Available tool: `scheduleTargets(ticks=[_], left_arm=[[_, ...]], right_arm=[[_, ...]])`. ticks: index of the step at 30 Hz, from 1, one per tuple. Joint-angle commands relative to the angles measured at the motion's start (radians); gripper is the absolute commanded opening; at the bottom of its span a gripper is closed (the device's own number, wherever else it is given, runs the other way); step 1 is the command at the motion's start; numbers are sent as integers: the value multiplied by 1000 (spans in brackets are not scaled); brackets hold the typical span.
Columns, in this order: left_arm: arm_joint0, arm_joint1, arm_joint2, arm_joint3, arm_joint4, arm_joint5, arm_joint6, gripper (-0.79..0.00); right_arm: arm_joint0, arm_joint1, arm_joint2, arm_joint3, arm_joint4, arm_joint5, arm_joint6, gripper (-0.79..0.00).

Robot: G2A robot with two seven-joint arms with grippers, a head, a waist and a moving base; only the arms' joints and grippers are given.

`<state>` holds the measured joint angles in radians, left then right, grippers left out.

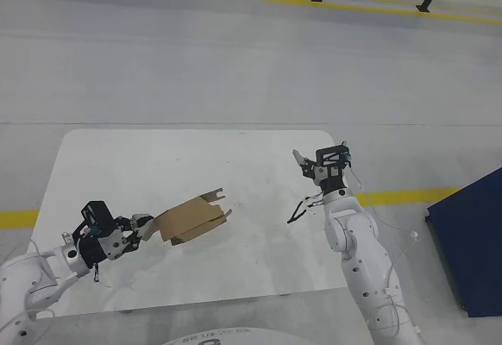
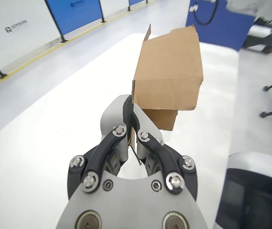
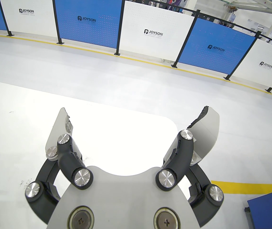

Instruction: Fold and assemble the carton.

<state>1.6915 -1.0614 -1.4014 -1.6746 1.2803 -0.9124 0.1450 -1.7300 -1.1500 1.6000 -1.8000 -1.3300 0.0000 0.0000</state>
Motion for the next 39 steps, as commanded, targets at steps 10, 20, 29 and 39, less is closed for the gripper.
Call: scheduleTargets(ticks=[10,20,29,39], left_arm=[[-44,7,24,59,-151,-100,-83,-785],[-44,7,24,59,-151,-100,-83,-785],[-44,7,24,59,-151,-100,-83,-785],[-61,8,77,115,-332,-100,-186,-785]], right_arm=[[0,0,0,0,0,0,0,0],[89,1,-69,-17,33,-188,97,0],[131,-3,-115,-30,61,-218,162,0],[131,-3,-115,-30,61,-218,162,0]])
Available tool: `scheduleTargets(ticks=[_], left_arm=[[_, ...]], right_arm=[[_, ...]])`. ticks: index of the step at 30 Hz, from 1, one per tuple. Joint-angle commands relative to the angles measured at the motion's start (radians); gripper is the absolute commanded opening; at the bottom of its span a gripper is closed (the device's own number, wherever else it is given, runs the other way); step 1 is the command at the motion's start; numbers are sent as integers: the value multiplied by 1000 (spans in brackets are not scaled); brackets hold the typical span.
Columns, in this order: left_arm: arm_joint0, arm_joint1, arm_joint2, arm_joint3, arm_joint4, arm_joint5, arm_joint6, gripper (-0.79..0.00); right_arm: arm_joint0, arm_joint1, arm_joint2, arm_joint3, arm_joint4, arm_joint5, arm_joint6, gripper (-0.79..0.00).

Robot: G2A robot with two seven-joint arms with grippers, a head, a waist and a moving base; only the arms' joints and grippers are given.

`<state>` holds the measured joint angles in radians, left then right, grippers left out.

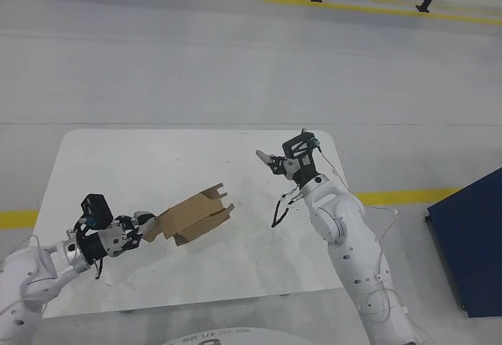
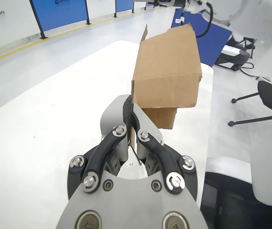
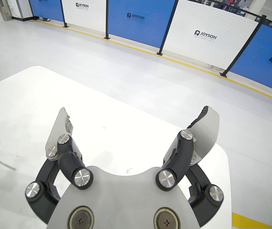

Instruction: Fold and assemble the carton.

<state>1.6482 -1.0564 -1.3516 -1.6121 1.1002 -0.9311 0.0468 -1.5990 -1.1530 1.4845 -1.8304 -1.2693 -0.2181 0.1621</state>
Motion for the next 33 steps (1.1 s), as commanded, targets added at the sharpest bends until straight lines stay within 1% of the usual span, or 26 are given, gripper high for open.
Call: scheduleTargets(ticks=[1,2,3,4,7,8,9,11,12,14,15,17,20,24,26,28,30,33], left_arm=[[-36,5,51,66,-226,-81,-142,-785],[-67,10,81,90,-351,-81,-223,-785],[-115,19,114,134,-503,-81,-363,-785],[-138,23,134,148,-588,-81,-429,-785],[-233,43,214,215,-987,-70,-711,-785],[-259,49,237,229,-1110,-57,-793,-785],[-282,54,255,241,-1227,-40,-871,-785],[-318,65,283,243,-1398,24,-960,-785],[-332,73,296,240,-1495,57,-993,-785],[-348,84,298,240,-1562,81,-1017,-785],[-353,92,298,237,-1600,85,-1022,-785],[-356,104,292,238,-1623,81,-1017,-785],[-348,123,282,244,-1615,45,-981,-785],[-341,141,297,241,-1644,2,-938,-785],[-347,147,311,241,-1666,-14,-922,-785],[-357,149,332,243,-1689,-25,-911,-785],[-372,150,355,251,-1703,-35,-901,-785],[-403,145,401,262,-1718,-51,-885,-785]], right_arm=[[0,0,0,0,0,0,0,0],[0,0,0,0,0,0,0,0],[0,0,0,0,0,0,0,0],[0,0,0,0,0,0,0,0],[-1,0,-3,-2,10,-10,-7,0],[-4,0,-9,-4,38,-59,-13,0],[-4,3,-8,-3,78,-135,-20,0],[0,8,10,16,168,-261,-33,0],[7,11,15,26,224,-350,-21,0],[15,15,22,42,324,-455,-8,0],[19,20,26,52,395,-540,9,0],[19,20,26,52,395,-540,9,0],[19,20,26,52,395,-540,9,0],[19,20,26,52,395,-540,9,0],[26,22,-15,54,432,-646,31,0],[58,26,-50,102,527,-780,51,0],[106,33,-118,127,636,-794,105,0],[209,48,-230,204,841,-794,242,0]])
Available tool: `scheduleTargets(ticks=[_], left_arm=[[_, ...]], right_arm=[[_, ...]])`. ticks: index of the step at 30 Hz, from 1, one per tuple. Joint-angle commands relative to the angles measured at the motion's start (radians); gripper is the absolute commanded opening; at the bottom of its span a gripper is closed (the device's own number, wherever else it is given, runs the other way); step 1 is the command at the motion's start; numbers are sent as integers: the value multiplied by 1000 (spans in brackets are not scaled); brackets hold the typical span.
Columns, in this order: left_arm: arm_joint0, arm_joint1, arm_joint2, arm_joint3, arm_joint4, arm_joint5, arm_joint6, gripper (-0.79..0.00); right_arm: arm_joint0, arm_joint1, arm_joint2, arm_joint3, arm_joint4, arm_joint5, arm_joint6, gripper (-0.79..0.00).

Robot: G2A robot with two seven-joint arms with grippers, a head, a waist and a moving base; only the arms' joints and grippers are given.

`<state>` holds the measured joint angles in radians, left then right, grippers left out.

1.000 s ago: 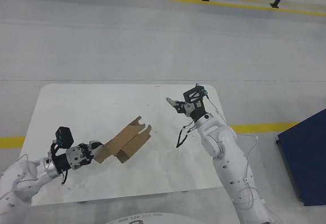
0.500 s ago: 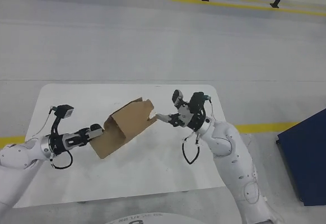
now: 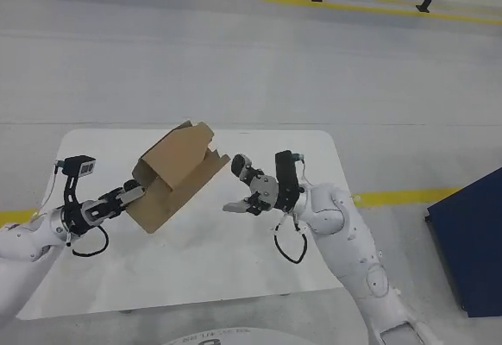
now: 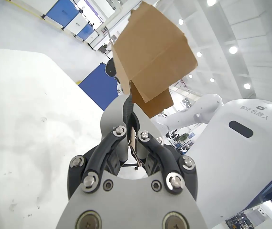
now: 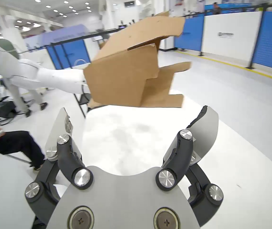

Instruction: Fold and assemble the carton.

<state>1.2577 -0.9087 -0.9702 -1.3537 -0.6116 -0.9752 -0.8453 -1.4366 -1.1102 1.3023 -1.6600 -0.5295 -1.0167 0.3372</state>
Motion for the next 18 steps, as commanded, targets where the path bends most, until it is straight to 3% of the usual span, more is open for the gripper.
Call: scheduleTargets(ticks=[1,5,11,17,18], left_arm=[[-18,-3,27,7,-7,-11,11,-785],[-52,-8,64,14,-5,-37,37,-785],[-64,-12,75,8,-9,-37,37,-785],[-71,-24,89,10,-17,-37,38,-785],[-70,-27,89,13,-26,-37,38,-785]], right_arm=[[68,7,-74,48,148,4,98,0],[201,15,-182,173,381,4,269,0],[294,17,-290,222,628,4,434,0],[337,9,-330,251,822,4,471,0],[340,8,-333,253,838,4,471,-86]])
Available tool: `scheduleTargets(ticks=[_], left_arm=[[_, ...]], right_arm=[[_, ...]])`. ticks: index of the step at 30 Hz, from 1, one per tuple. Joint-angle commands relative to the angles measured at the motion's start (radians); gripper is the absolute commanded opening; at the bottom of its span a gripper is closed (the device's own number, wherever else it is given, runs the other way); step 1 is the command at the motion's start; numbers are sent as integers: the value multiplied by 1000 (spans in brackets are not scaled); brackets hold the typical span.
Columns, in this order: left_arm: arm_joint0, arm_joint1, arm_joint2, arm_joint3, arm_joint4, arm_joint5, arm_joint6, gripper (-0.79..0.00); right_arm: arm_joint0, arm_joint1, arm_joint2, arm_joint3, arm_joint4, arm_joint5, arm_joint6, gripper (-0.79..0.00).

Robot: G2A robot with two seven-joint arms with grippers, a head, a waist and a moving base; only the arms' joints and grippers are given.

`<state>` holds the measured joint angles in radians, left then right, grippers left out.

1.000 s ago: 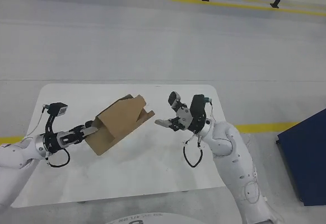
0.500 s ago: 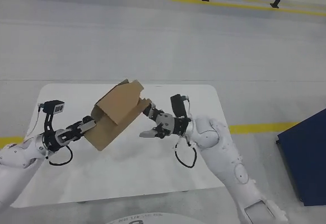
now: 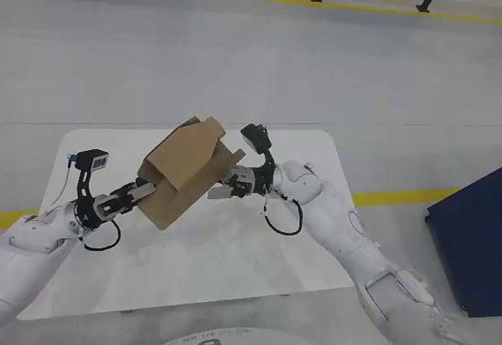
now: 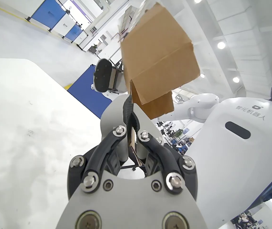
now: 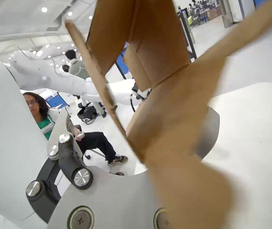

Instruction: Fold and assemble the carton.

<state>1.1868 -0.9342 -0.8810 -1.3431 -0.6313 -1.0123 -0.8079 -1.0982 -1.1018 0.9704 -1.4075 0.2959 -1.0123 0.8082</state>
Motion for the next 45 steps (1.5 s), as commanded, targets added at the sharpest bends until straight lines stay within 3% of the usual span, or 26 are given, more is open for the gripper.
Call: scheduleTargets(ticks=[1,2,6,9,18,19,20,31,42,43,45], left_arm=[[1,-6,-1,5,-14,0,0,-785],[1,-9,-3,7,-13,0,0,-785],[4,-22,-7,11,-5,0,0,-785],[7,-31,-14,6,-2,0,0,-785],[11,-46,-5,-6,62,0,0,-785],[9,-46,1,-5,75,0,0,-554],[8,-46,7,-9,86,0,0,0],[1,-19,-25,31,38,0,0,0],[1,-19,-25,31,38,0,0,0],[1,-19,-25,31,38,0,0,0],[1,-19,-25,31,38,0,0,0]], right_arm=[[5,-2,-3,3,19,0,0,-209],[8,-3,-2,4,18,0,0,-366],[7,-10,8,10,6,0,-1,-542],[4,-16,22,20,-6,0,-8,-779],[-13,-34,58,25,-43,0,-38,-785],[-16,-35,64,22,-42,0,-37,-785],[-20,-35,73,18,-40,0,-37,-785],[-169,3,294,-172,-48,0,0,-785],[-198,11,274,-208,-29,9,0,-785],[-204,10,245,-218,5,43,15,-785],[-175,14,211,-218,229,140,75,-785]])
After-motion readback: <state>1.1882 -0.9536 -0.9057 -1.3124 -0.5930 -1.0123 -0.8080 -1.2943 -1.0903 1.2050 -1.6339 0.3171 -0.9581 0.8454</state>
